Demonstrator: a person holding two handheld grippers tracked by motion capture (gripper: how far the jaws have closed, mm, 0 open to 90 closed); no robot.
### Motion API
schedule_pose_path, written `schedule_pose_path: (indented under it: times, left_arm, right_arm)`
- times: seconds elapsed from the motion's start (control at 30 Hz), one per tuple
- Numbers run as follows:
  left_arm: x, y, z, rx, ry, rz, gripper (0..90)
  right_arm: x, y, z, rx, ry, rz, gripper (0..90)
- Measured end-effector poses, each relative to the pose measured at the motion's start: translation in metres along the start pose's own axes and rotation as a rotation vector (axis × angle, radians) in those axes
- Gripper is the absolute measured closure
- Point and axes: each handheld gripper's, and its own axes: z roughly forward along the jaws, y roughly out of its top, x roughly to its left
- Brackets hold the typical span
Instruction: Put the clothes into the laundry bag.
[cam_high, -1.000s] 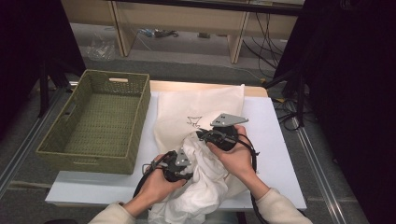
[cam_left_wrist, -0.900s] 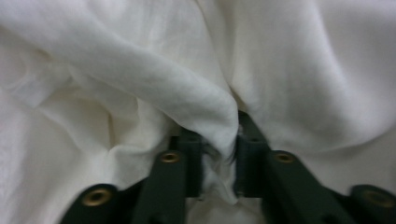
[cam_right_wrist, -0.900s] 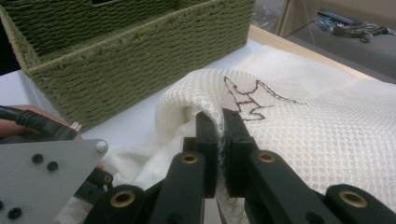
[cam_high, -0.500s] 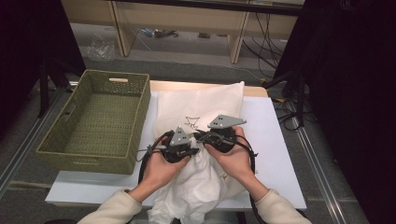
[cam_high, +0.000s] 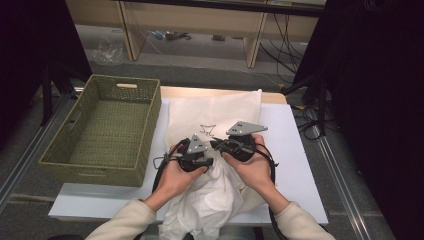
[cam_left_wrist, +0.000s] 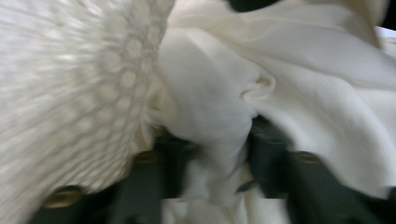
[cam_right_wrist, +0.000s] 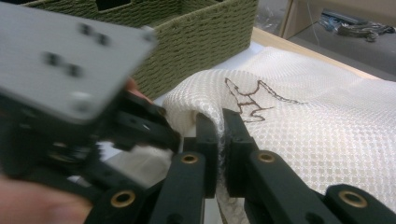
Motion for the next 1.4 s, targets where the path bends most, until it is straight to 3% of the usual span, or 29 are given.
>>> schedule_pose_path:
  times: [0.13,0.2,0.23,0.27,0.43,0.5,0.6,0.63,0.7,0.73,0.83,0.87,0.93,1.0,1.03,1.17,1.27,1.37,1.4]
  left_arm:
    - [-0.005,-0.003,-0.027,0.000,0.012,0.022,33.7]
    - [-0.005,-0.009,-0.035,0.013,0.024,0.030,31.2]
    - [-0.004,-0.014,-0.036,0.033,0.035,0.024,30.8]
    - [-0.003,-0.018,-0.034,0.051,0.039,0.028,30.6]
    - [0.007,-0.033,-0.018,0.166,0.050,0.011,31.8]
    - [0.009,-0.035,-0.014,0.181,0.056,-0.003,32.9]
    - [0.006,-0.038,-0.007,0.201,0.038,-0.026,45.3]
    - [0.004,-0.039,-0.006,0.210,0.030,-0.020,51.4]
    - [0.002,-0.039,-0.003,0.234,0.011,-0.013,61.9]
    - [0.001,-0.038,-0.003,0.243,0.002,-0.016,68.7]
    - [-0.003,-0.032,-0.006,0.207,-0.028,-0.066,83.0]
    - [-0.005,-0.028,-0.009,0.181,-0.045,-0.085,84.1]
    - [-0.010,-0.019,-0.015,0.117,-0.077,-0.096,84.8]
    - [-0.014,-0.010,-0.018,0.051,-0.091,-0.092,85.0]
    - [-0.016,-0.005,-0.019,0.032,-0.089,-0.092,85.0]
    - [-0.017,0.008,-0.011,-0.030,-0.060,-0.080,85.1]
    - [-0.014,0.010,0.003,-0.062,-0.039,-0.106,85.1]
    - [-0.003,0.008,0.017,-0.041,0.009,-0.093,84.9]
    - [0.001,0.005,0.022,-0.022,0.023,-0.095,84.8]
  right_arm:
    - [-0.002,0.001,0.000,-0.011,0.002,-0.024,87.7]
    - [-0.001,0.002,-0.001,-0.018,-0.006,-0.017,87.7]
    - [0.000,0.002,-0.002,-0.030,-0.008,-0.014,87.7]
    - [-0.001,0.004,-0.003,-0.032,-0.007,-0.047,87.7]
    - [0.003,0.006,-0.005,-0.037,-0.004,-0.046,87.8]
    - [0.002,0.006,-0.006,-0.038,-0.009,-0.044,87.8]
    - [0.000,0.005,-0.006,-0.039,-0.014,-0.056,87.8]
    - [0.001,0.005,-0.006,-0.032,-0.010,-0.031,87.8]
    - [0.001,0.005,-0.006,-0.031,-0.012,-0.031,87.8]
    - [0.000,0.005,-0.006,-0.038,-0.014,-0.055,87.8]
    - [0.002,0.005,-0.005,-0.033,-0.012,-0.047,87.8]
    - [0.002,0.005,-0.004,-0.035,-0.013,-0.066,87.8]
    - [0.003,0.004,-0.003,-0.025,-0.012,-0.037,87.8]
    - [0.003,0.003,-0.002,-0.029,-0.019,-0.040,87.8]
    - [0.002,0.004,-0.002,-0.031,-0.013,-0.065,87.8]
    - [0.004,0.004,-0.002,-0.029,-0.011,-0.068,87.8]
    - [0.005,0.004,-0.003,-0.029,-0.009,-0.063,87.9]
    - [0.004,0.004,-0.003,-0.031,-0.011,-0.069,88.0]
    - [0.005,0.003,-0.003,-0.023,-0.001,-0.047,88.0]
